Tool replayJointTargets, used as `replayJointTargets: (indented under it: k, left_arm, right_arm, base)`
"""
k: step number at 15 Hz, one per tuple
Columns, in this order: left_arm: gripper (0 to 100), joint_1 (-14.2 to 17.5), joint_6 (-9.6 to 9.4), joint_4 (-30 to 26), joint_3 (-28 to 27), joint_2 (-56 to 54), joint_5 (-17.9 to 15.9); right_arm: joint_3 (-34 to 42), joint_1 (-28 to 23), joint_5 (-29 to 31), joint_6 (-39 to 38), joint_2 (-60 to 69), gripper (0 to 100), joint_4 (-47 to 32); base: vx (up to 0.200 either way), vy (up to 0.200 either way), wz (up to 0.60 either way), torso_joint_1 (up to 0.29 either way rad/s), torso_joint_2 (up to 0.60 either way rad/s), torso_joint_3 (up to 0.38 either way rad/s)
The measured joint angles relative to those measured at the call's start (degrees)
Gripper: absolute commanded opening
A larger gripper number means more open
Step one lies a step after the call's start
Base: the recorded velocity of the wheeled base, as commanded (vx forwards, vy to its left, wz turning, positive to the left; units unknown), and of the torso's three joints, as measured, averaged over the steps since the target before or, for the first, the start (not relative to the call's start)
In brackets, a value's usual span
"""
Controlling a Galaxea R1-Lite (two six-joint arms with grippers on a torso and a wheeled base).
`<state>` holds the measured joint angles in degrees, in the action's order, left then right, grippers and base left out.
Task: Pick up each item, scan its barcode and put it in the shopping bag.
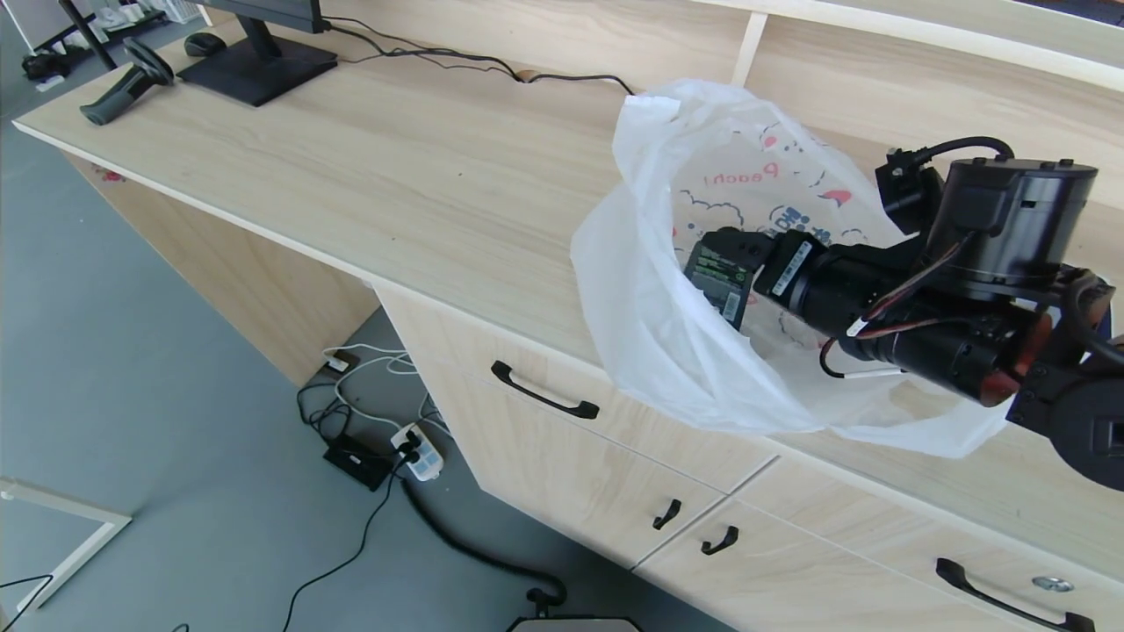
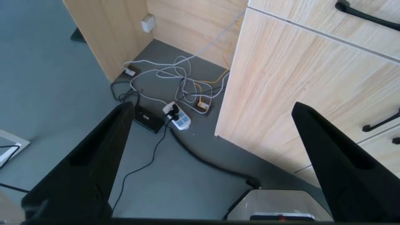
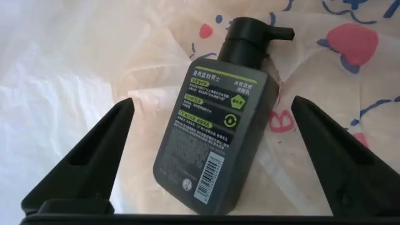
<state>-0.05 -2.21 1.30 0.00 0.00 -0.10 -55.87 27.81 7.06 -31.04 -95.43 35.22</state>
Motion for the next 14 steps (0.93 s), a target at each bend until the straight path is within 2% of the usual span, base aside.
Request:
replayJointTargets:
  k: [2,4,7,10,13,14]
  left_arm:
    - [100,0.0,0.07,0.0,0.0,0.0,0.0]
    - [100,0.0,0.07,-0.1,0.0,0.0,0.0]
    - [100,-0.1,0.21,-0.1,0.0,0.0,0.0]
    - [100,0.0,0.44,-0.3,0.0,0.0,0.0]
    - [100,-0.1,0.54,-0.3,0.0,0.0,0.0]
    - [100,-0.1,0.54,-0.3,0.0,0.0,0.0]
  right_arm:
    - [-0.4,-1.2,0.5,6.4,-0.3,100,0.0]
    - [-1.2,-1.7,0.6,8.4,-0.4,100,0.3]
    - [-2.6,-2.5,0.2,17.9,0.7,100,4.6]
    - [-3.1,0.8,0.2,23.4,3.7,100,8.7]
    - [-0.9,5.4,0.2,28.0,8.7,100,9.2]
    - [-0.3,5.9,-0.2,28.4,10.0,100,9.3]
  base:
    - [0.000,0.000,0.00,0.000,0.00,0.000]
    - [0.000,0.000,0.00,0.000,0.00,0.000]
    - [0.000,0.000,0.00,0.000,0.00,0.000]
    - [0.000,0.000,0.00,0.000,0.00,0.000]
    - [0.000,0.000,0.00,0.000,0.00,0.000]
    - [0.000,0.000,-0.60,-0.002,0.00,0.002]
